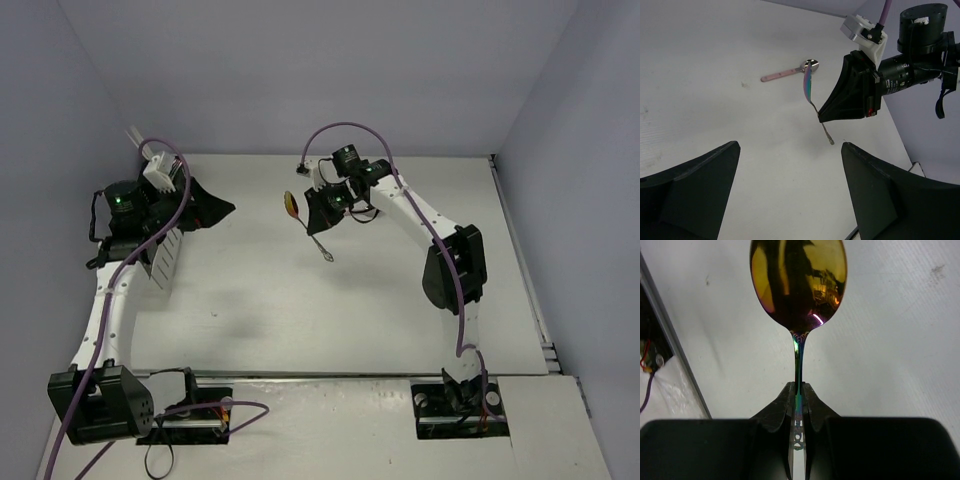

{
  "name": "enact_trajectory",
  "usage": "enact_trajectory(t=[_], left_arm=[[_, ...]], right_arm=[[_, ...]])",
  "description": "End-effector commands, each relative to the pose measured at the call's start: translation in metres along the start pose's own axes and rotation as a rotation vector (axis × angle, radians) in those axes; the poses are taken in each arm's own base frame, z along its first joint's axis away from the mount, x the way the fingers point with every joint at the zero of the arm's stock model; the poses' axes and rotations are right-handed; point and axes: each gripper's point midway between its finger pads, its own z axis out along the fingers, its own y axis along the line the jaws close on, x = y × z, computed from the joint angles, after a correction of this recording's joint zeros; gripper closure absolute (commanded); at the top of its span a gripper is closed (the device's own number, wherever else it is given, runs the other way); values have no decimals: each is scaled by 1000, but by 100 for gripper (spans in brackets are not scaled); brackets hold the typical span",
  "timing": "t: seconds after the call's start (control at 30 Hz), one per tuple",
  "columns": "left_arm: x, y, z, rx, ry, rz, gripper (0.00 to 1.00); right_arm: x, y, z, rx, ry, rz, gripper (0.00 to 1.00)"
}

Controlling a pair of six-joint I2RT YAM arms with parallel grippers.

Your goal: Sort the eating utensils into containers

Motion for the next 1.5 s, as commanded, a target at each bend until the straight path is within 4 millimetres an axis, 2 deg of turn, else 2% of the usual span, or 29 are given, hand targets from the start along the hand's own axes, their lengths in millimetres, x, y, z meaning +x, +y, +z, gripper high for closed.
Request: enact_trajectory(t=[0.0, 0.1, 0.2, 0.37, 0.5, 0.67, 1.17, 1.3, 1.47], left_arm=[[-4, -25, 10, 43, -30, 11, 21], [15, -32, 28, 50, 30, 5, 22], [22, -31, 43, 51, 49, -30, 25], [38, -16, 60, 35, 111, -118, 30], [36, -20, 70, 67, 108, -135, 35], [38, -19, 73, 77, 109, -172, 40], [51, -16, 75, 66, 129, -229, 44], [53, -12, 76, 54, 126, -241, 48], [57, -8, 78, 39, 128, -257, 51]], right_arm=[[-51, 20, -29, 66, -216, 91, 100], [-55, 26, -30, 60, -239, 97, 100], [-55, 33, -28, 54, -239, 88, 100], [-58, 48, -25, 52, -245, 48, 100], [-56, 56, -19, 48, -234, 31, 100], [-54, 62, -13, 48, -224, 19, 100], [-61, 77, 2, 31, -218, -6, 100], [-62, 81, 4, 25, -217, -10, 100], [-64, 94, 11, 16, -214, -36, 100]])
